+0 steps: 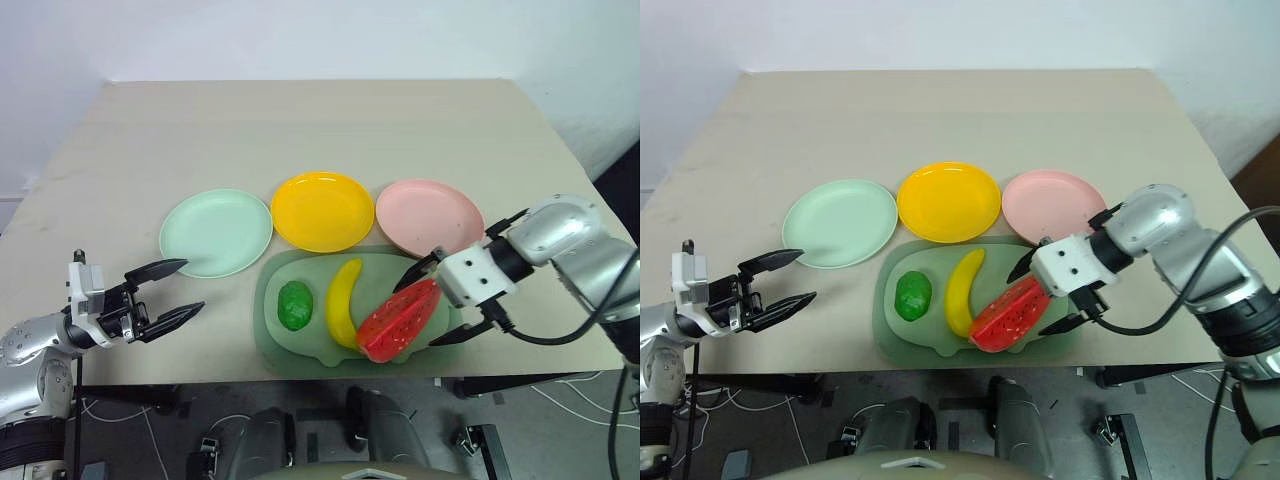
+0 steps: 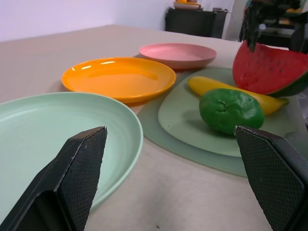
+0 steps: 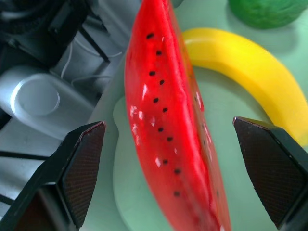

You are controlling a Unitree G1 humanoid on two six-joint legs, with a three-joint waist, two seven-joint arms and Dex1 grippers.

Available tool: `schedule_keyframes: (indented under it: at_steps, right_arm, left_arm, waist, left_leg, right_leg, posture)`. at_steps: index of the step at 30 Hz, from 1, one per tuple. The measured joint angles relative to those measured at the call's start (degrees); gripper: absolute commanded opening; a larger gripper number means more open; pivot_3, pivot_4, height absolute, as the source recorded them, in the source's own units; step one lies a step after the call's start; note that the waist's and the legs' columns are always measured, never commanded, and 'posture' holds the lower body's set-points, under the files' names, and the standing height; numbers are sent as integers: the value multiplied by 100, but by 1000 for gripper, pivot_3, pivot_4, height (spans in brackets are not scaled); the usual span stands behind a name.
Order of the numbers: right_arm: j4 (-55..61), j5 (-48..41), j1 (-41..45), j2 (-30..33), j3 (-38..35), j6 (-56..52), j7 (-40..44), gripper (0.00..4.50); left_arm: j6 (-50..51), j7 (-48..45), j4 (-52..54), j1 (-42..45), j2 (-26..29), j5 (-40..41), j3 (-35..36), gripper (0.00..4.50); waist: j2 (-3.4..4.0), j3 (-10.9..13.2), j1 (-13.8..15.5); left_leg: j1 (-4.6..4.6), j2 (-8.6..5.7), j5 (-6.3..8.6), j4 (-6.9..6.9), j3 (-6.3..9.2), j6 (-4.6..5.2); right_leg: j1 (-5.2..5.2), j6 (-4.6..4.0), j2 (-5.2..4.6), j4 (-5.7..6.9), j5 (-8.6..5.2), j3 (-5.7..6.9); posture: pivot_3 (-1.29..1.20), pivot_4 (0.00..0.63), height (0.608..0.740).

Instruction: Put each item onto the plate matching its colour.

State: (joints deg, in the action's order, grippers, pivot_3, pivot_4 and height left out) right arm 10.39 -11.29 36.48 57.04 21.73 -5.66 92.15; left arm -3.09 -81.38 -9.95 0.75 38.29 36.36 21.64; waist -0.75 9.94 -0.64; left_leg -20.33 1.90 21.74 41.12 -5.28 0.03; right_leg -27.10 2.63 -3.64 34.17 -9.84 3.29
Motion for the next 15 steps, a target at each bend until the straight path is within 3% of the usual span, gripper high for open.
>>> schedule_keyframes:
  at_steps: [15]
  right_arm:
    - [-832, 1363, 308, -923, 731, 730, -3, 4500]
  left_arm:
    - [39, 372, 414, -275, -46, 54, 16, 4458]
  waist:
    - [-3, -2, -6]
  left_leg:
    - [5, -1, -17, -1, -5, -32]
  right_leg:
    - [5, -1, 5, 6, 0, 4]
  posture:
    - [0, 150, 736]
